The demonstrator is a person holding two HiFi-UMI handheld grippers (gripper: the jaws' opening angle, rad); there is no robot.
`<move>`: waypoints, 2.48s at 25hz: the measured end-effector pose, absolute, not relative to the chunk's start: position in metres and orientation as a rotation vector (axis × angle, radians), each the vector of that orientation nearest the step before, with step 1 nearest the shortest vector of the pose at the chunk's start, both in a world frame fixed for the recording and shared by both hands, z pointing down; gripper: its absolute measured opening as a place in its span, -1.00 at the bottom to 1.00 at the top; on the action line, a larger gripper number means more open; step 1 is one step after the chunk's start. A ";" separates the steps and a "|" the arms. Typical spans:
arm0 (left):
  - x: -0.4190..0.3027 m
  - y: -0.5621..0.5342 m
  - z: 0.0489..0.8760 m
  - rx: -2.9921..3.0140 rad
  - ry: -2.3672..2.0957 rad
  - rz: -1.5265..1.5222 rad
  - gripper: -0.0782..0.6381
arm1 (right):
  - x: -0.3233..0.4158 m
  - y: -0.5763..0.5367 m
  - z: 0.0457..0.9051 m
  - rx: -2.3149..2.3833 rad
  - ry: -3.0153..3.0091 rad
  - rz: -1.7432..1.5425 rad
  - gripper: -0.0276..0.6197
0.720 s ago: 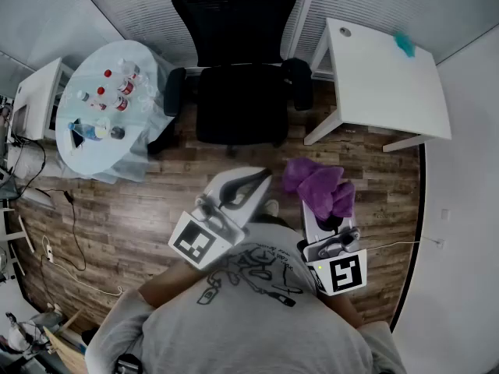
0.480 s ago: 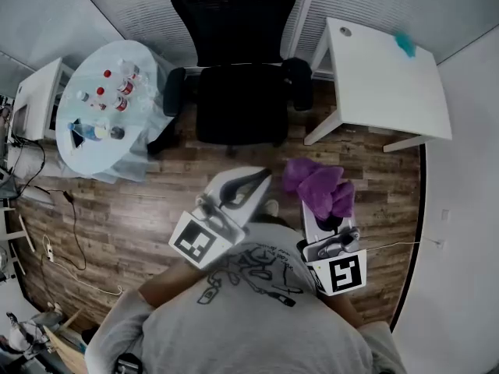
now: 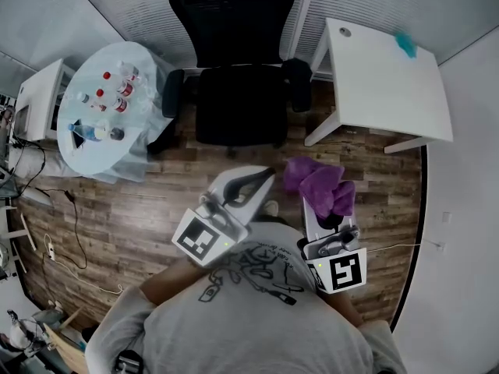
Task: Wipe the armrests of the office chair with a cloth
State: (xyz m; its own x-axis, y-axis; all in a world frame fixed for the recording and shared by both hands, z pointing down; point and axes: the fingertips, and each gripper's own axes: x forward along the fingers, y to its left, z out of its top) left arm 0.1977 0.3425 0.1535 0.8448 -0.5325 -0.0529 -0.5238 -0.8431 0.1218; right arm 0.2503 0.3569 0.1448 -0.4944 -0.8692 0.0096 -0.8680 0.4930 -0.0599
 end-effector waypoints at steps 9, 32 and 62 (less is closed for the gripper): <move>0.238 0.345 0.166 2.918 -0.865 -0.097 -0.78 | 0.286 0.360 0.152 -1.543 2.720 -0.087 -0.81; 0.242 0.259 0.172 2.945 -0.880 -0.078 -0.78 | 0.292 0.276 0.163 -1.536 2.744 -0.067 -0.81; 0.177 0.031 0.181 2.919 -0.775 -0.093 -0.78 | 0.222 0.046 0.174 -1.630 2.774 -0.076 -0.81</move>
State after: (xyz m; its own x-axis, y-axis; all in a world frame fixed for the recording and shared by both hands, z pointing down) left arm 0.1771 0.0306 0.1811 0.8672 -0.4972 -0.0283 -0.4899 -0.8618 0.1318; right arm 0.2223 0.0460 0.1740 -0.4848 -0.8700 0.0897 -0.8736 0.4866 -0.0022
